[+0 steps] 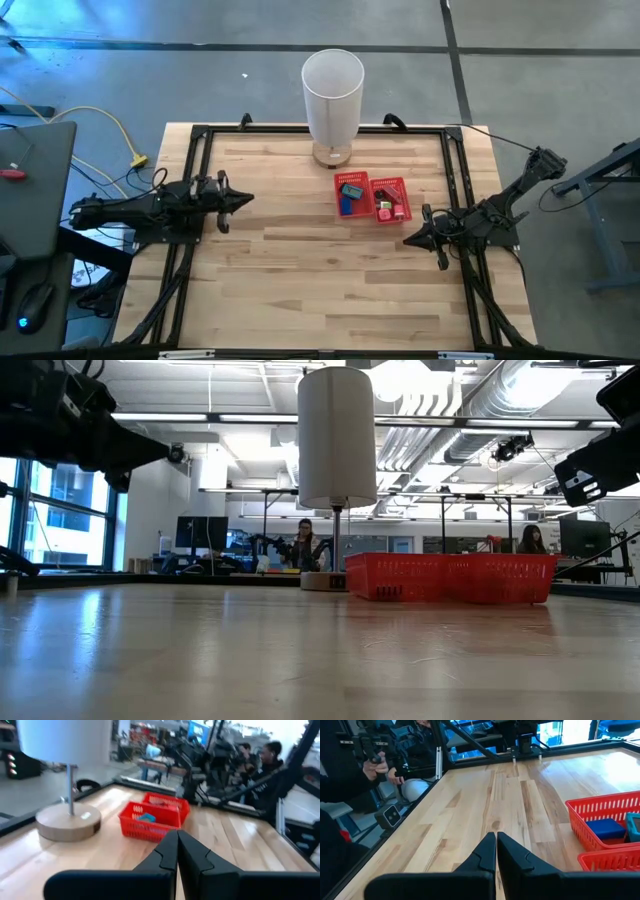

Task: Pick & Place Office items
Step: Return to Home Position

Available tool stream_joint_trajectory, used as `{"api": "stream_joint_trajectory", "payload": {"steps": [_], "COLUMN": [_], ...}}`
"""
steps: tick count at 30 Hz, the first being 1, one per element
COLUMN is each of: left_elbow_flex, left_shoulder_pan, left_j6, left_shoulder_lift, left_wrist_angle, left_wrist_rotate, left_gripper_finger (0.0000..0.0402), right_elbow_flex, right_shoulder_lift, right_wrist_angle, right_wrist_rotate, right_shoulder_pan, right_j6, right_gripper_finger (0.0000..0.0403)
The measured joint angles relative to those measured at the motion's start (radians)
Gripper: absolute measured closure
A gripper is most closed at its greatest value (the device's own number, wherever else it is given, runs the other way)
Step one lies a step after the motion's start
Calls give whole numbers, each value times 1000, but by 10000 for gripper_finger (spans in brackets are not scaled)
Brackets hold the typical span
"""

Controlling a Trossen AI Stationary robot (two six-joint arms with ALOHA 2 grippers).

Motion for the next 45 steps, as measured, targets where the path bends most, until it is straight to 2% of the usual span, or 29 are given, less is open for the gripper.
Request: {"api": "stream_joint_trajectory", "payload": {"steps": [11, 18, 22, 45], "left_elbow_flex": [-2, -3, -3, -4], "left_shoulder_pan": [0, 0, 0, 0], "left_j6": [31, 19, -40, -29], "left_shoulder_lift": [-3, 8, 22, 29], "left_wrist_angle": [13, 14, 14, 14], "left_wrist_rotate": [-115, -112, -107, -106], "left_gripper_finger": [401, 401, 401, 401], "right_elbow_flex": [-1, -1, -1, -1], "right_shoulder_lift": [0, 0, 0, 0], "right_wrist_angle": [5, 5, 5, 5], "right_wrist_rotate": [0, 0, 0, -1], "right_shoulder_pan": [0, 0, 0, 0], "right_j6": [0, 0, 0, 0], "right_gripper_finger": [401, 401, 401, 401]}}
